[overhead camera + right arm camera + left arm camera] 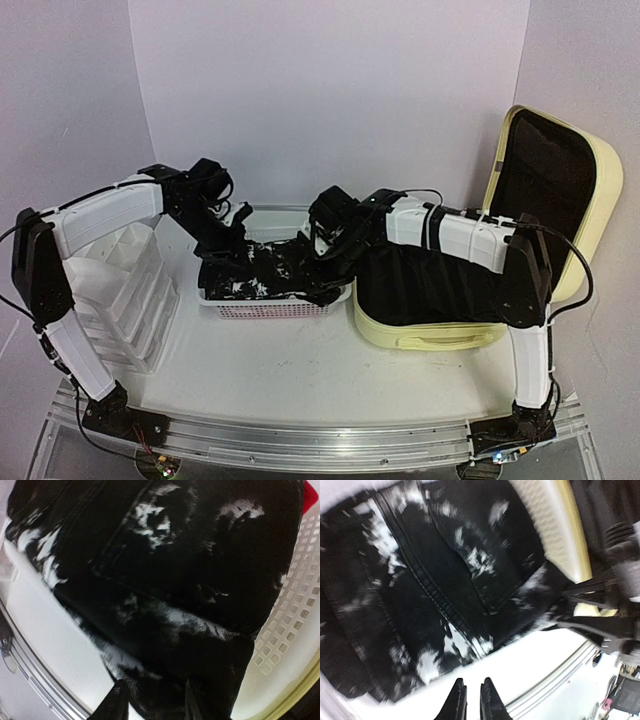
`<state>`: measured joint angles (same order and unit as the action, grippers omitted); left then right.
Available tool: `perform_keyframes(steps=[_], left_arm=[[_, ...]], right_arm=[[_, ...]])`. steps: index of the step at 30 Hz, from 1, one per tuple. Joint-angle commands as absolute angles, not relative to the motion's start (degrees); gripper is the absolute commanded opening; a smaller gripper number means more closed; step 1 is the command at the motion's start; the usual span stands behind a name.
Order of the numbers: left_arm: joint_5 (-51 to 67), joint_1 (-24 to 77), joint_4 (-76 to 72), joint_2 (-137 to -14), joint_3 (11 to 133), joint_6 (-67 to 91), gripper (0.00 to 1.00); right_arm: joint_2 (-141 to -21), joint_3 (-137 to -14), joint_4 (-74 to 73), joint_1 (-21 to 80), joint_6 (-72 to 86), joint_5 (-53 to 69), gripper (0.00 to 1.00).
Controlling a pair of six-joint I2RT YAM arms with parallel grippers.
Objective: Open, take out, and arrange the luggage
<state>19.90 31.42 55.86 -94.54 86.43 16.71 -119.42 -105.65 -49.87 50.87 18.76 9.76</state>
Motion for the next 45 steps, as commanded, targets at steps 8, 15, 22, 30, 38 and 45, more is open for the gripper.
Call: perform_keyframes(steps=[8, 15, 22, 30, 38, 45], left_arm=[[9.2, 30.8, 49.4, -104.7, 77.9, 17.1, 0.07], [7.1, 30.8, 47.4, -105.8, 76.4, 17.6, 0.06], [7.9, 30.8, 50.0, -92.8, 83.1, 15.7, 0.37], [6.4, 28.5, 44.3, -74.0, 84.7, 9.3, 0.81], [4.6, 24.3, 35.8, -57.6, 84.5, 7.7, 0.92], [0.8, 24.3, 31.0, -45.6, 87.8, 5.6, 0.99]], right_arm=[[-128.3, -110.2, -48.0, 50.1, 19.6, 3.5, 0.28], [-128.0, -106.6, -48.0, 50.3, 19.7, 2.6, 0.27], [-113.1, -104.3, -48.7, 49.3, 15.6, 2.0, 0.57], [-88.3, -83.0, -49.9, 36.3, 11.7, -7.4, 0.98], [-64.6, -79.3, -57.9, 30.8, 9.4, -10.4, 0.98], [-46.7, -85.6, -59.8, 30.8, 4.2, -3.8, 0.98]])
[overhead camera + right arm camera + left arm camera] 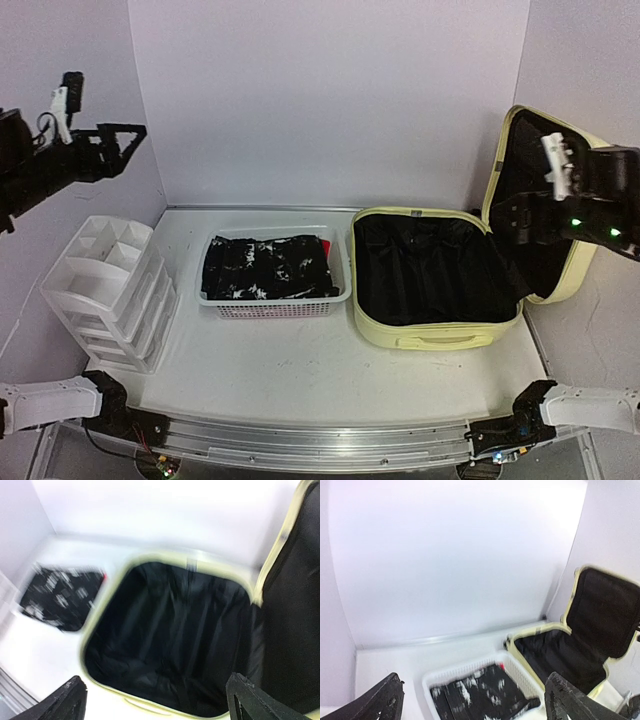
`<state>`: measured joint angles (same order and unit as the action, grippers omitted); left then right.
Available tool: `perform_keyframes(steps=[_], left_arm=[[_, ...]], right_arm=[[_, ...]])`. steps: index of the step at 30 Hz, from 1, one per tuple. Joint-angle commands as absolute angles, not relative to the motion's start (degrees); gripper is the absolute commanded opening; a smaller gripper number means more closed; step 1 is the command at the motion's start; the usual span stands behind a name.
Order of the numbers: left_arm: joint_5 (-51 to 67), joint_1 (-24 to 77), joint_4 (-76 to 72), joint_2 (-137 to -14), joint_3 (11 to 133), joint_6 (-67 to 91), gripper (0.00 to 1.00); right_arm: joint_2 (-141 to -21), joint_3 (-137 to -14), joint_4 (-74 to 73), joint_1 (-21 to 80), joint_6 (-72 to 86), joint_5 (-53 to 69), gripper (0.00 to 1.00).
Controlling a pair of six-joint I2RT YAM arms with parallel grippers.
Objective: Open, take out, and arrange the luggage
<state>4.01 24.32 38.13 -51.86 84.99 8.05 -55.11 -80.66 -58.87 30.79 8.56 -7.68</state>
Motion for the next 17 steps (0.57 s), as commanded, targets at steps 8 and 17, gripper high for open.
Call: perform_keyframes(steps=[8, 17], left_arm=[[-5.2, 24.3, 27.9, -38.6, 85.8, 5.0, 0.99], [-4.5, 24.3, 27.9, -39.0, 86.0, 5.7, 0.99]], right_arm=[[-38.8, -92.6, -61.6, 30.8, 3.0, -8.3, 0.98], [-38.7, -91.2, -62.0, 30.8, 5.1, -9.7, 0.98]])
